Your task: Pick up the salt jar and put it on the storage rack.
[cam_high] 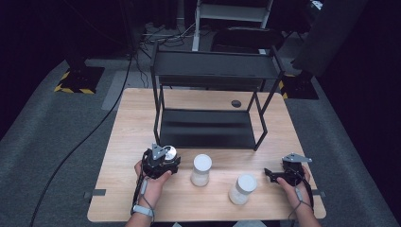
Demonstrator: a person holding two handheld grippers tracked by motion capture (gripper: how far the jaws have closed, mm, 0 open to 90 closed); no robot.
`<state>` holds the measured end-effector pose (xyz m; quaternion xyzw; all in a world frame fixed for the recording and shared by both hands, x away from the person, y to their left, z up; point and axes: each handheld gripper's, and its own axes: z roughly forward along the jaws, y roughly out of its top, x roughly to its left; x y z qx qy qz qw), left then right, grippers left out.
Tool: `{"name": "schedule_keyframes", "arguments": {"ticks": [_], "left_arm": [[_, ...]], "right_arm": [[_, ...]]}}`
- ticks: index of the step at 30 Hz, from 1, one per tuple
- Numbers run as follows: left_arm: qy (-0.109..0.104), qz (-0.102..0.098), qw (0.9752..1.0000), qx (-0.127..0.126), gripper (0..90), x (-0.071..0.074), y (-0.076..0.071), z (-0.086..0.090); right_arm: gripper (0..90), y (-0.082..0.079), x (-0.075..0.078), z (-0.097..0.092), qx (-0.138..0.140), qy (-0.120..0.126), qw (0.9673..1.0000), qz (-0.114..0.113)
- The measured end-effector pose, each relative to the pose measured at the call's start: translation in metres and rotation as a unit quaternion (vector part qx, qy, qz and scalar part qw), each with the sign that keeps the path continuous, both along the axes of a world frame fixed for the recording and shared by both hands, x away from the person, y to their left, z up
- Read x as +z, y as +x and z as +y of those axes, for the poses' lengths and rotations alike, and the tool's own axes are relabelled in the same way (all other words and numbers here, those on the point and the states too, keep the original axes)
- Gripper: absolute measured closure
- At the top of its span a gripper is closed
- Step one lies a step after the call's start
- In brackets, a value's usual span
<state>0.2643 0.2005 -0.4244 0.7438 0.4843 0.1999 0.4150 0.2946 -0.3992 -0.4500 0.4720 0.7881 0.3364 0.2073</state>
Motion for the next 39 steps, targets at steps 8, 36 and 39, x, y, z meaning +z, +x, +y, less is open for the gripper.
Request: {"name": "schedule_keyframes", "arguments": {"ticks": [8, 36, 39], "left_arm": [[-0.003, -0.016, 0.9998, -0.010, 29.3, 0.009, 0.003, 0.001], [0.000, -0.057, 0.9978, -0.033, 29.6, 0.051, 0.045, -0.010], [0.003, -0.063, 0.9976, -0.031, 29.6, 0.053, 0.049, -0.013]], "right_arm": [[2.7, 0.000, 0.000, 0.000, 0.000, 0.000, 1.0000, 0.000], [2.7, 0.000, 0.000, 0.000, 0.000, 0.000, 1.0000, 0.000], [2.7, 0.000, 0.000, 0.000, 0.000, 0.000, 1.0000, -0.001]]}}
